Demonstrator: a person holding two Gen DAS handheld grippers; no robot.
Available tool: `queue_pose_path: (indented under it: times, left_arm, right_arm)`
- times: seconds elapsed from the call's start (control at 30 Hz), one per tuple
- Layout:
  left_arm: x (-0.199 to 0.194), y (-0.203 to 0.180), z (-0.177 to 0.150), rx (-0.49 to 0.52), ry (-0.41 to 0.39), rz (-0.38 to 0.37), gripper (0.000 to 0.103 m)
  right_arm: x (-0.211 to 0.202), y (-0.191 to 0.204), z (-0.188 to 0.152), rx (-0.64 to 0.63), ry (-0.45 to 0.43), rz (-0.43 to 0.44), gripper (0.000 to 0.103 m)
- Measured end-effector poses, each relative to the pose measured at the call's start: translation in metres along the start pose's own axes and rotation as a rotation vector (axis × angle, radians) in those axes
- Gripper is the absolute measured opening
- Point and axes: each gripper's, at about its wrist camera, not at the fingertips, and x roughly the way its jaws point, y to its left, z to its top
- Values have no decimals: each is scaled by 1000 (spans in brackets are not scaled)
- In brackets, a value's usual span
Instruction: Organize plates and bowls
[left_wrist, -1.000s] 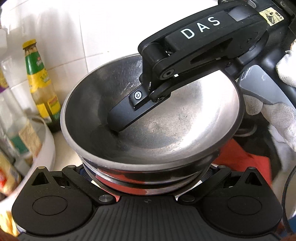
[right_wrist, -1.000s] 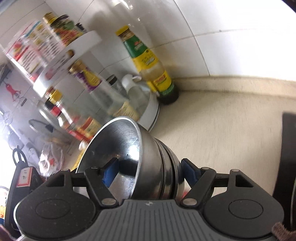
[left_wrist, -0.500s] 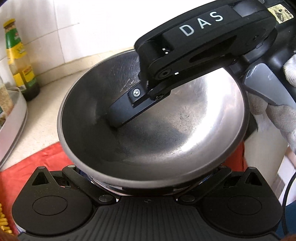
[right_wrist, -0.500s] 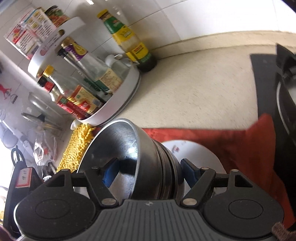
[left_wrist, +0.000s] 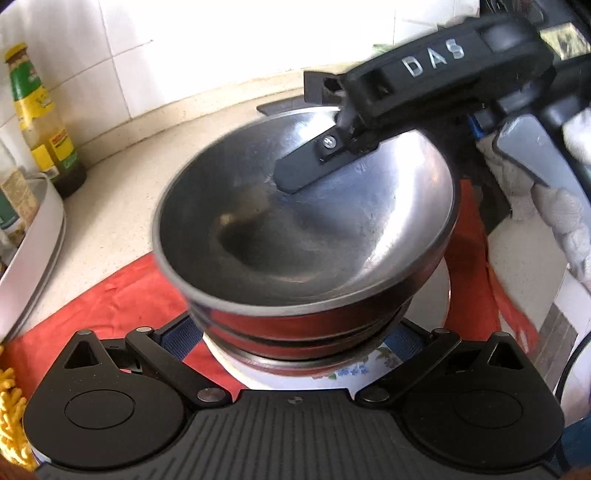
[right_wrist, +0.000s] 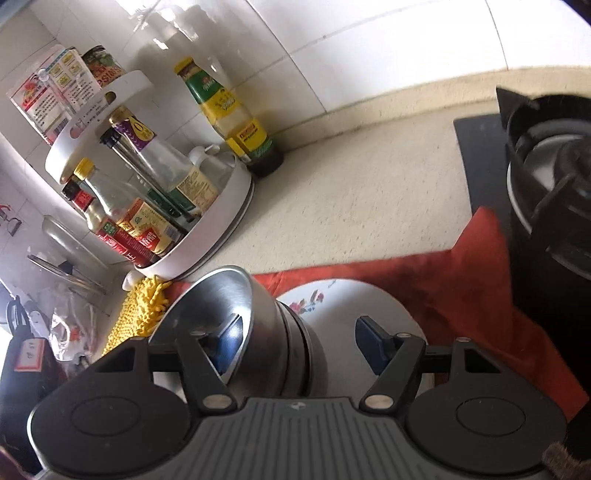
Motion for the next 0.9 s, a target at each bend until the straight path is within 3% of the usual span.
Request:
queue_pose_path:
  times: [0.13, 0.33, 0.47, 0.57, 0.73, 0.9]
  left_arm:
    - [-3, 19, 2, -18, -5, 0, 103]
    - [-41, 35, -25, -136, -54, 23, 103]
    - [-67, 49, -30, -245, -113, 61, 103]
    - [-84, 55, -33, -300, -146, 84, 103]
    - [-108, 42, -32, -313, -212, 109, 103]
    - [-122, 26, -38, -317, -237, 115, 103]
  right_arm:
    - [-8, 5, -5, 7, -24, -31, 64]
    - [-47, 29, -19, -50, -126, -91, 64]
    - [-78, 63, -47, -152, -255, -206, 66]
    - [-90, 82, -69, -152, -322, -297, 67]
    - [-96, 107, -101, -122, -405, -434, 68]
    - [-99, 120, -127, -92, -415, -491, 71]
